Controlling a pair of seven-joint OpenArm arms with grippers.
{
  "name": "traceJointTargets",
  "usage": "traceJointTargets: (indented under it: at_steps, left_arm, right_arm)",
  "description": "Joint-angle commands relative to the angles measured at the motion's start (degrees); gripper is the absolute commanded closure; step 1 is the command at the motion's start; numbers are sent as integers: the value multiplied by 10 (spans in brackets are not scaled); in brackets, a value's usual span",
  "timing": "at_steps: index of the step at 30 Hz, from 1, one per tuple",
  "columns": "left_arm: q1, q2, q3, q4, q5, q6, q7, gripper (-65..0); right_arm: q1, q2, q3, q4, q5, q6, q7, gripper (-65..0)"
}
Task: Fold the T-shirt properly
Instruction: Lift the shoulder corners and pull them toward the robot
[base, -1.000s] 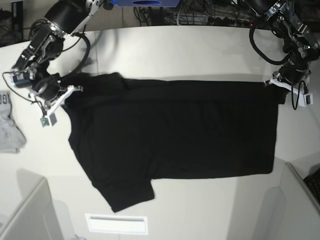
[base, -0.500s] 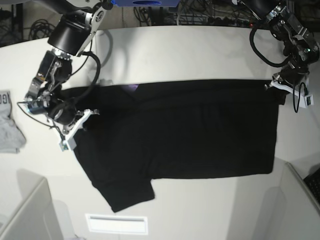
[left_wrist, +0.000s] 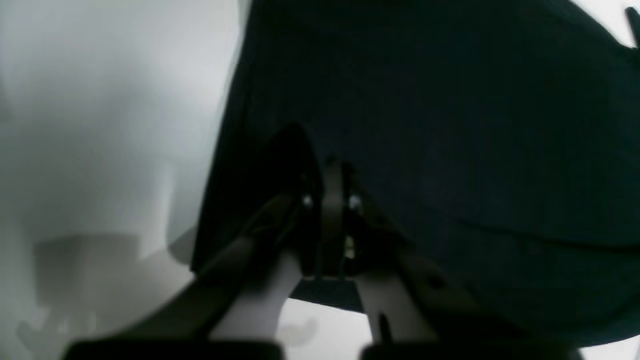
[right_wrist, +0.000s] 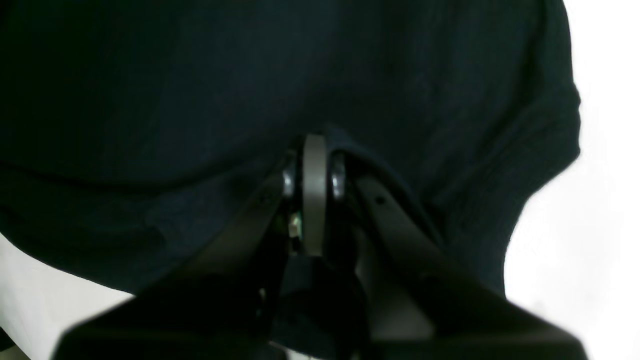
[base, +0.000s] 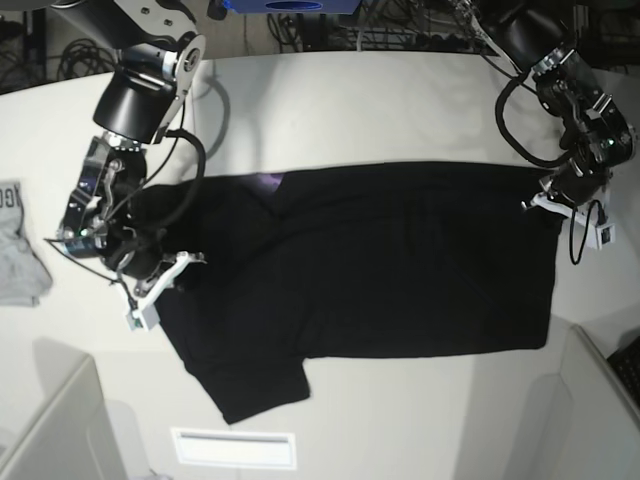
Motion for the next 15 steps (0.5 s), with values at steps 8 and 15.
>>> traceJointTargets:
  at_steps: [8, 15]
  left_arm:
    - [-31, -13, -2, -16, -2, -3, -11, 0]
    - [-31, -14, -2, -16, -2, -3, -12, 0]
  right_arm:
    - [19, 4, 1, -30, 10, -4, 46, 0]
    - [18, 19, 3, -27, 10, -50, 47, 0]
